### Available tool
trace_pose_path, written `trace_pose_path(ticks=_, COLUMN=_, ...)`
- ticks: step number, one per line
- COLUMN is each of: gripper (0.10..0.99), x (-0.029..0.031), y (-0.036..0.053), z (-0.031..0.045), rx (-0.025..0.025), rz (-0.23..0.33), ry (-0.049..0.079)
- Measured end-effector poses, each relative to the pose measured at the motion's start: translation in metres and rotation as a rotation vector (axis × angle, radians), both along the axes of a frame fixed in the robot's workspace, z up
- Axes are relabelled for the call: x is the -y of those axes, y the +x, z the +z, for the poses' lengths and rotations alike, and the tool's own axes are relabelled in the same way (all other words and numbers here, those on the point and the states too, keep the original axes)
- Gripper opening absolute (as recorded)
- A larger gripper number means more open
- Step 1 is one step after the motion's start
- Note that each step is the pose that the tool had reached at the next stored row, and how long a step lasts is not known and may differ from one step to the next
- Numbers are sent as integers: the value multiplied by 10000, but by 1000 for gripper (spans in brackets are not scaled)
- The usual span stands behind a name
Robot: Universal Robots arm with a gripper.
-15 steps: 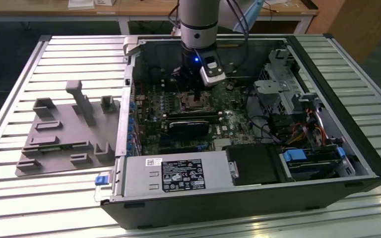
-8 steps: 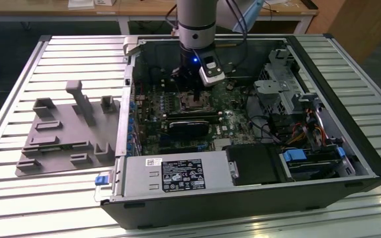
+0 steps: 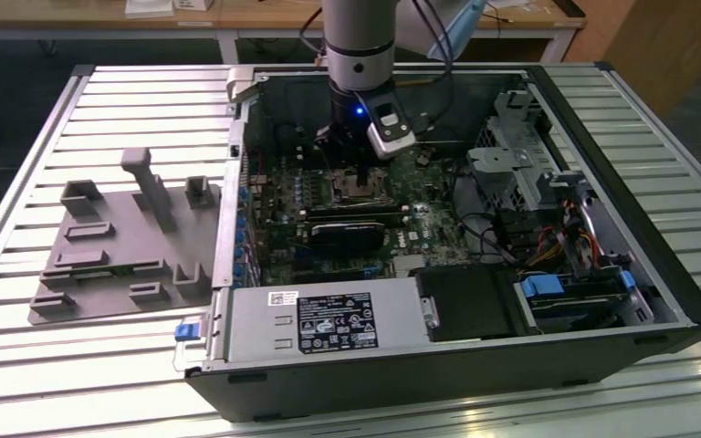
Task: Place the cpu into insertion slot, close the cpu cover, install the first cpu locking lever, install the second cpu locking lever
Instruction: 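Close the cpu cover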
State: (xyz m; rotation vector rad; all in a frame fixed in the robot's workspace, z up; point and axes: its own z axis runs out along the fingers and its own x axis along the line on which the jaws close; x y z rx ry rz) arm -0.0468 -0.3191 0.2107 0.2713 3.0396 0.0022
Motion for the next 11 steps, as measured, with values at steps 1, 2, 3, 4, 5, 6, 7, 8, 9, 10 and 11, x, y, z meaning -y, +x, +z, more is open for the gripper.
trace_pose_path(ticks=1, gripper=102, x=0, y=-1, z=-1, rx=13, rz=74, ry=1)
trace_pose_path(ticks=2, gripper=102, x=0, y=-2, z=-4, rx=18, rz=152, ry=3)
trace_pose_path(ticks=3, gripper=102, x=0, y=-2, z=-5, rx=18, rz=231, ry=2)
trace_pose_path(ticks=4, gripper=102, x=1, y=-3, z=-5, rx=16, rz=324, ry=0)
trace_pose_path(ticks=5, gripper=102, x=1, y=-5, z=-7, rx=16, rz=434, ry=0)
trace_pose_path(ticks=6, gripper=102, x=1, y=-10, z=-8, rx=16, rz=526, ry=0)
trace_pose_path(ticks=7, gripper=102, x=1, y=-19, z=-8, rx=16, rz=586, ry=-3)
trace_pose_path(ticks=8, gripper=102, x=1, y=-30, z=-9, rx=16, rz=618, ry=-10)
trace_pose_path(ticks=9, gripper=102, x=0, y=-44, z=-9, rx=17, rz=637, ry=-21)
trace_pose_path(ticks=10, gripper=102, x=1, y=-60, z=-9, rx=18, rz=655, ry=-31)
trace_pose_path(ticks=11, gripper=102, x=1, y=-73, z=-9, rx=19, rz=673, ry=-42)
